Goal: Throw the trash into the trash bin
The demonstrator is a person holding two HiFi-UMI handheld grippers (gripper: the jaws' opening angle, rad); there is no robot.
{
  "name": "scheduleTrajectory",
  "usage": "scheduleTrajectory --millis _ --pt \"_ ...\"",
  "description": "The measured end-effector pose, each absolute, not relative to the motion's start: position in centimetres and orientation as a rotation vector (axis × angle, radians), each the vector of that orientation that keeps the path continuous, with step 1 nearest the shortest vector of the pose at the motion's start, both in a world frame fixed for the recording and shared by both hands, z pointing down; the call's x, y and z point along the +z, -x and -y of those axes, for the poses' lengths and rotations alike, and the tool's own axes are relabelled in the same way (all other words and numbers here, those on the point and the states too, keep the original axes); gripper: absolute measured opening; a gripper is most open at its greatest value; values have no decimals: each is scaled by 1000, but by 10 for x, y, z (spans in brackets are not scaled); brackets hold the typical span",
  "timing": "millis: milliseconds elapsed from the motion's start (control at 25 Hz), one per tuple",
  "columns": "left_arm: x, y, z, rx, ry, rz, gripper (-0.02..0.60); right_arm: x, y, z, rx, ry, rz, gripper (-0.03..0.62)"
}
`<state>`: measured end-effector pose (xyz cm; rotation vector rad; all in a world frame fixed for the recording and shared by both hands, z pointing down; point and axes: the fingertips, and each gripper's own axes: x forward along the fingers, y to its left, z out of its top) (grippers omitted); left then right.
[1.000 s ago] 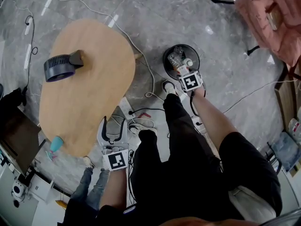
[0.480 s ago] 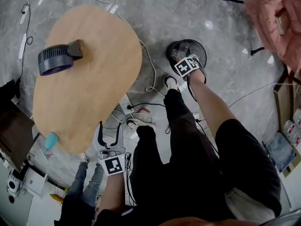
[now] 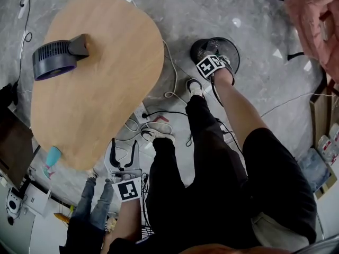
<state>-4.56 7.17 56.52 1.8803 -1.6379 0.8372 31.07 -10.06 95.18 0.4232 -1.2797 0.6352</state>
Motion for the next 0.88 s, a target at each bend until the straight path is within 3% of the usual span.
scheduleTrajectory --millis 480,880 --pt "596 34 -94 877 -1877 1575 299 979 -304 102 615 -414 1341 353" --pt "578 16 -89 861 -1965 1551 299 937 -321 114 546 -519 1422 351"
